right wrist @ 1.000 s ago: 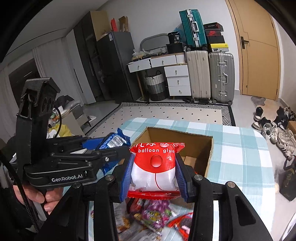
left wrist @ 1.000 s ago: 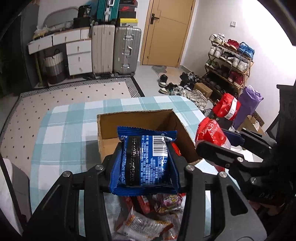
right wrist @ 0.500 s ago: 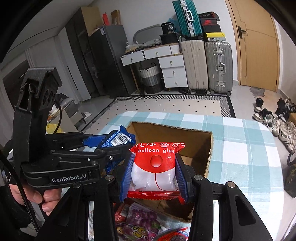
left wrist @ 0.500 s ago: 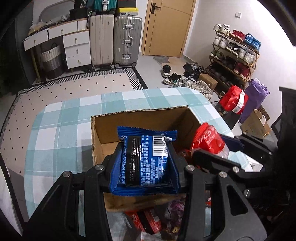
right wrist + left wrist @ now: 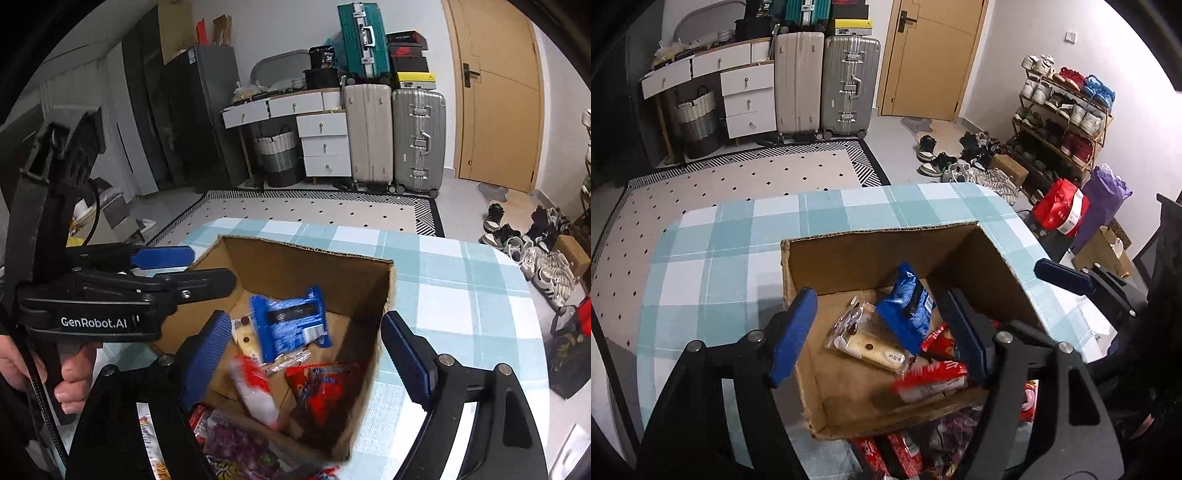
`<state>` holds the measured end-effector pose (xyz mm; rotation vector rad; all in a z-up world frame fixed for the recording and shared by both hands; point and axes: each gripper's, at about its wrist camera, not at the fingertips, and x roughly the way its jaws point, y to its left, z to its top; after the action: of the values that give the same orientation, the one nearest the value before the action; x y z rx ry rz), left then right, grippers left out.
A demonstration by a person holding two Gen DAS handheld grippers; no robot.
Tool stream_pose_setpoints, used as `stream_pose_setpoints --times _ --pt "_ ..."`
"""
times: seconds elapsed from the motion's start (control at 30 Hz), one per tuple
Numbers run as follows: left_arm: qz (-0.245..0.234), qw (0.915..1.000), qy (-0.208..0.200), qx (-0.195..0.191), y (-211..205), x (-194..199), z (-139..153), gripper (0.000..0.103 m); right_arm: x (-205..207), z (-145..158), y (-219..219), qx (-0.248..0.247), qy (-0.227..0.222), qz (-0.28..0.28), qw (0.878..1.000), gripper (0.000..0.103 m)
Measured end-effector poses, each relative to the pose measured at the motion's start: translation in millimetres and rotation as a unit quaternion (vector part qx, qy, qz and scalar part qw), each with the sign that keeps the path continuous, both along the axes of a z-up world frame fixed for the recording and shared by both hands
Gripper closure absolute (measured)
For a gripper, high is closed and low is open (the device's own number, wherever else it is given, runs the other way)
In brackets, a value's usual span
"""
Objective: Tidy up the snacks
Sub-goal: 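Carry both packets over the SF box and release them inside, then withdraw both grippers from the box back toward the snack pile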
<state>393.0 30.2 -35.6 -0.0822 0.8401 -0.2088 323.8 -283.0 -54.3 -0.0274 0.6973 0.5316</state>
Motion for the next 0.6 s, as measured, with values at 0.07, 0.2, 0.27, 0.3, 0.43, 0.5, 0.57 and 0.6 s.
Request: stream_pose_setpoints --times 0.07,0.2,0.27,0.3,0.43,0.5,0.57,0.6 --pt "0.001 1.0000 0.000 -0.002 1.4 -7.5 3.8 0.034 -3.7 5.0 -5.6 0.003 -0.004 -0.002 1.000 0.018" --pt "0.004 0.9999 -0.008 -0.005 3.5 -31.1 15.4 0.034 -19.2 18.3 -13.4 0.006 -0.016 -0.007 1.000 0.018" --pt "0.007 0.9999 -0.012 -0.002 4.4 -43.0 20.4 0.033 -29.8 26.2 -17.2 0.010 -0.024 -0.010 1.000 0.018" --pt "0.008 0.9999 -0.014 -0.001 4.4 -49.8 23.6 0.030 -36.2 30.6 -18.0 0.012 -0.027 -0.010 1.000 0.017" --pt "0.016 0.9996 -0.025 0.006 6.4 -77.4 35.8 0.024 -57.7 45.1 -20.8 0.016 -0.039 -0.009 0.999 0.015" --pt "0.020 0.9994 -0.028 0.008 8.0 -90.5 41.6 0.022 -69.0 52.4 -20.3 0.015 -0.046 -0.009 0.999 0.015" --pt "0.026 0.9991 -0.031 0.010 9.0 -104.3 48.0 0.022 -80.9 58.3 -21.0 0.017 -0.052 -0.008 0.998 0.014" --pt "0.029 0.9990 -0.033 0.012 10.1 -111.3 50.2 0.020 -87.2 61.3 -21.2 0.018 -0.054 -0.008 0.998 0.014"
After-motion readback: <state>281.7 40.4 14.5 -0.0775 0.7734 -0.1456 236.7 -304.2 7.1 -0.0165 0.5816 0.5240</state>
